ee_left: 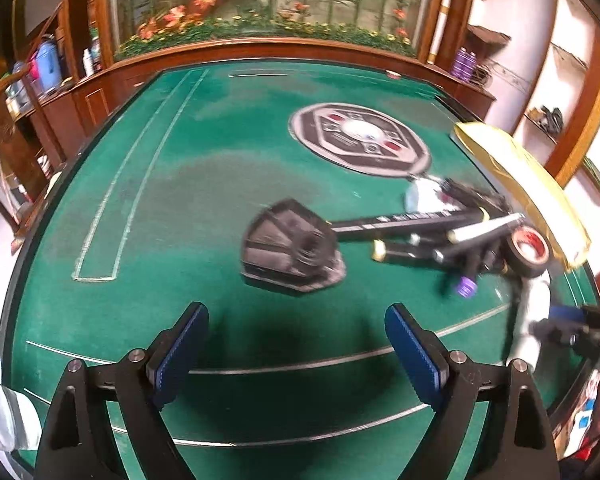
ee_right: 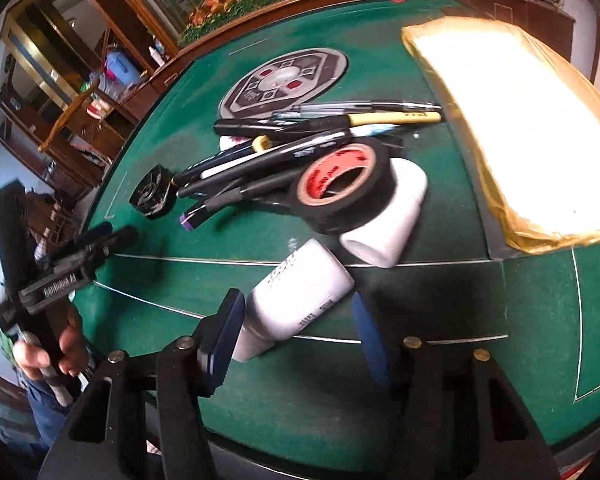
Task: Organize rigid objects
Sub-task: 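Grasp the white bottle with the right tool while the left tool grasps the black plastic cone, then carry the white bottle into the tray with the right tool while the left carries the cone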
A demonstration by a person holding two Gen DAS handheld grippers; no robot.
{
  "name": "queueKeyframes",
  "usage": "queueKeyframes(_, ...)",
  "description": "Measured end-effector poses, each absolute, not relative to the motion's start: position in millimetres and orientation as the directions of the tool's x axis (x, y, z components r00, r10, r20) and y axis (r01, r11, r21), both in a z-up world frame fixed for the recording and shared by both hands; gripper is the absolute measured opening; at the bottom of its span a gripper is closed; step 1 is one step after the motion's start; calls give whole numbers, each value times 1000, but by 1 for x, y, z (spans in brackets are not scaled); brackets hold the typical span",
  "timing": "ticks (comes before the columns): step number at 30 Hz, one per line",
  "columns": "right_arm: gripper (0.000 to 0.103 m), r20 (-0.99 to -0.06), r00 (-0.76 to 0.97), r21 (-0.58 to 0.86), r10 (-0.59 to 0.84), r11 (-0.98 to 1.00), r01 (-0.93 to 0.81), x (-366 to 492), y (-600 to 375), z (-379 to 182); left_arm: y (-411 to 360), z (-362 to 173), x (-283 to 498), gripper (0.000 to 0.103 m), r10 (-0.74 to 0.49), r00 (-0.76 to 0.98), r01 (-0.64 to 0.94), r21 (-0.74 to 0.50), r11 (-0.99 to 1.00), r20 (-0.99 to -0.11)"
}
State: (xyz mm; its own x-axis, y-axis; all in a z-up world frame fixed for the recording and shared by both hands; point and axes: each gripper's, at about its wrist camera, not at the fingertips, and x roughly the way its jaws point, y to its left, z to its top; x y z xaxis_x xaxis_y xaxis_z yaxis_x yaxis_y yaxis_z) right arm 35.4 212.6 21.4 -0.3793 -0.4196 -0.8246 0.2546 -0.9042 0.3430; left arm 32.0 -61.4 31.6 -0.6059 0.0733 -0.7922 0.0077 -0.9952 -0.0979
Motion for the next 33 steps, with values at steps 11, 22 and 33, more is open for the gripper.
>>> queueKeyframes(11,58,-835,-335,356,-437,-893,275,35,197,15,-70,25,6,94,33,-564,81,-95,-992,-825)
queueKeyframes(22,34,-837,-377,284,-396,-904,321,44,187,13,-59,4,-35,97,-87,-521,88,47,-995,-849)
queueKeyframes(33,34,-758,-426,350,-494,-859,373,54,205,35,-70,7,-22,73,-7,-543,93,-52,-994,-840)
